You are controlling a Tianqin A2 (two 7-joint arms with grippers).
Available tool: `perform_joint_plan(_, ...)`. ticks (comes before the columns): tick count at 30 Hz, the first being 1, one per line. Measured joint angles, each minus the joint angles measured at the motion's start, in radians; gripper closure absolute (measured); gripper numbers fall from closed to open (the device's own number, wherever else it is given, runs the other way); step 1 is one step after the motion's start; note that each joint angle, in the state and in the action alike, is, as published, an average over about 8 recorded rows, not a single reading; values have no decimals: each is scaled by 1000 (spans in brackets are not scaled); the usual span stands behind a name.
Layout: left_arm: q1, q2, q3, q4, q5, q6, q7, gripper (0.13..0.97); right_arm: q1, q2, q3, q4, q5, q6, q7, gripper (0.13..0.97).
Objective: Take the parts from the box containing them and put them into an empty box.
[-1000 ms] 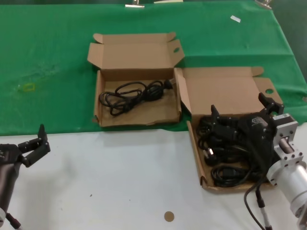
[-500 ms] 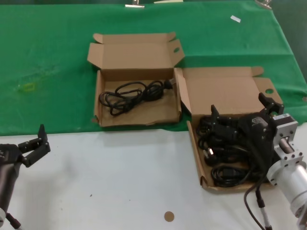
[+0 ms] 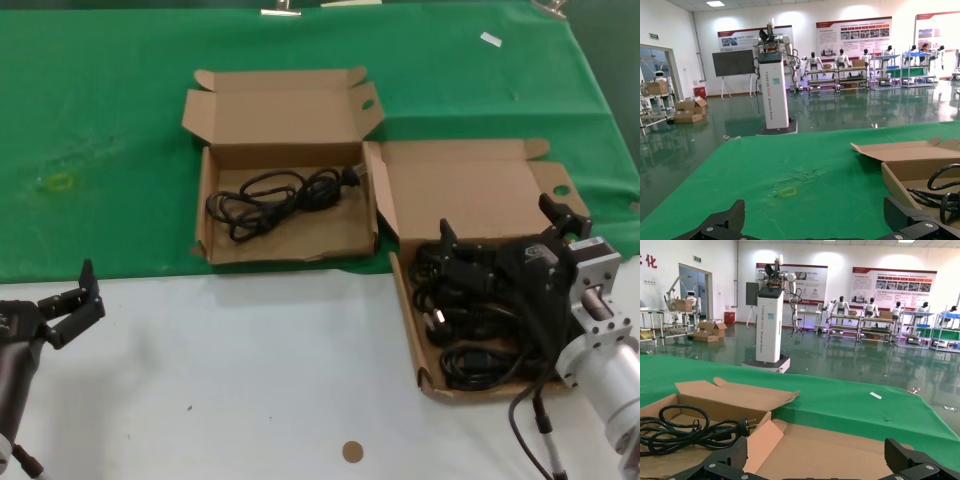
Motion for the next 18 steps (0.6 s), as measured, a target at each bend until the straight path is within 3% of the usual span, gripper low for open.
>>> perform_joint_plan(18,0,0,0,0,0,0,0,132,0,0,0,0,0,0,0,129)
